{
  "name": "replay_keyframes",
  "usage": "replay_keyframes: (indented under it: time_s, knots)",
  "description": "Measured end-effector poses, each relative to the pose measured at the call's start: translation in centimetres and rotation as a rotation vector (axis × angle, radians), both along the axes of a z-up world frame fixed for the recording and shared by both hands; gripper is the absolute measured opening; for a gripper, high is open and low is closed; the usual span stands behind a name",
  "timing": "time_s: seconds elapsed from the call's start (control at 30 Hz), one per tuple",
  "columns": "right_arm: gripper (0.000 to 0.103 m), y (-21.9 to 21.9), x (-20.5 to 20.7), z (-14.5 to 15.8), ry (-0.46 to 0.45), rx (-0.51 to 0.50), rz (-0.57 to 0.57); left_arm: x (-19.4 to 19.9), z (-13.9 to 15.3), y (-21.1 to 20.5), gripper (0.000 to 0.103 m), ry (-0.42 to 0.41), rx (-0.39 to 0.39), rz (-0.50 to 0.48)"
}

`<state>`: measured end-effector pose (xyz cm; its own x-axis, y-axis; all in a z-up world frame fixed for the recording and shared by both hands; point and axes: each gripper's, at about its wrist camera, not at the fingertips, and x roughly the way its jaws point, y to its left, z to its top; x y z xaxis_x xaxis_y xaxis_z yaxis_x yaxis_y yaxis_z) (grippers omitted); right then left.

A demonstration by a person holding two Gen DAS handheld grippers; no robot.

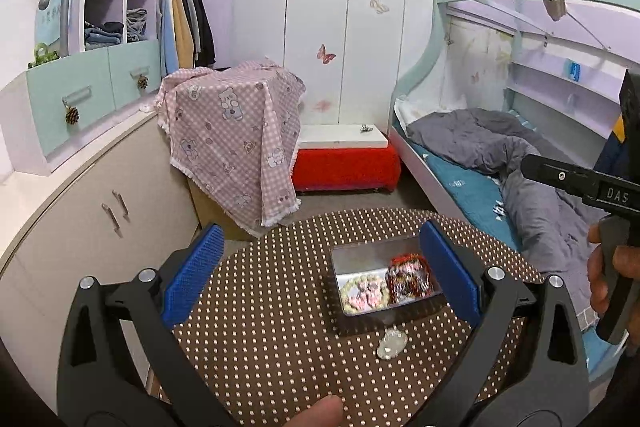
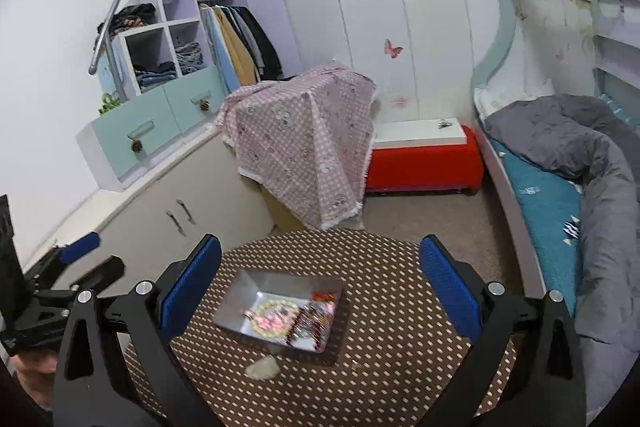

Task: Organize jewelry
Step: 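Grasp the pale jade pendant with the left gripper while the right gripper grasps the small gold charm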

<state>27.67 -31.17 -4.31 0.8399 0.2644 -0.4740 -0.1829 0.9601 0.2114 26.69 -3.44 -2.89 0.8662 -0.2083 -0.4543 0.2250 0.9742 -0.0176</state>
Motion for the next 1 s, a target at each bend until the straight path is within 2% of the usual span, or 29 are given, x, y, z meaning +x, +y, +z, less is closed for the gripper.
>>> replay_keyframes:
  time_s: [0.2,0.47,1.0]
  knots:
    - [0.095,-1.3,-1.1,-3.1,0.062,-0.058,-0.049,-1.0,-2.7,-0.1,0.096,0.054,0.000,0.000]
    - [0.095,-2.1,-1.3,-7.7,0.172,-0.043,-0.057,-1.0,-6.7,-1.4,0.096,0.157,0.000,-0.028]
    - [0.095,-1.6,-0.4,-12.2,0.277,-0.092,-0.044,0.5,-14.0,-5.4,0.096,0.328,0.058,-0.117]
